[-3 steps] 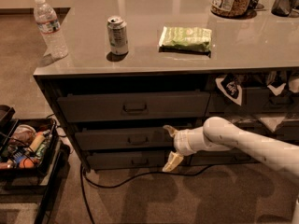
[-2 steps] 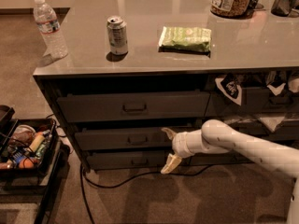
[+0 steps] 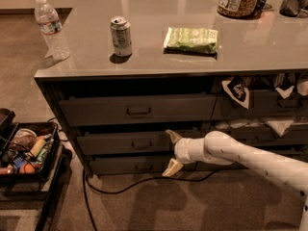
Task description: Open middle drawer
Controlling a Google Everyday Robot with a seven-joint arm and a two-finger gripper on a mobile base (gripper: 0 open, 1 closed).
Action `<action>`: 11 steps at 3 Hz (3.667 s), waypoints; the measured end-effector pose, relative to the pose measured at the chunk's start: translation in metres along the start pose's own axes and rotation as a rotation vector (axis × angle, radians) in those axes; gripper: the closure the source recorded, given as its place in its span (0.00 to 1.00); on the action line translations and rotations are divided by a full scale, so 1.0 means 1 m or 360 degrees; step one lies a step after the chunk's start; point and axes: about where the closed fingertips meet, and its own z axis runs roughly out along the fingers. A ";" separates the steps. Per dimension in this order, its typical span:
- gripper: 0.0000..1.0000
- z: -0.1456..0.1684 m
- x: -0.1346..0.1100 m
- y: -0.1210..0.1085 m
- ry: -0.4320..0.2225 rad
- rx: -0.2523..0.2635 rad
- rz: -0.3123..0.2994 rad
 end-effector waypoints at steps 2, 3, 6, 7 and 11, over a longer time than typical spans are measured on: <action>0.00 -0.002 0.014 -0.004 0.0008 0.0030 0.0018; 0.00 0.002 0.020 -0.017 -0.0002 0.0067 0.0004; 0.00 0.036 0.035 -0.047 -0.0010 0.0049 0.0025; 0.00 0.065 0.050 -0.049 0.0001 0.0000 0.0107; 0.00 0.064 0.070 -0.067 0.0057 0.0023 0.0162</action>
Offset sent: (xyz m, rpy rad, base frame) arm 0.0141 -0.0309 -0.0139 0.0038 -0.0144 -0.0577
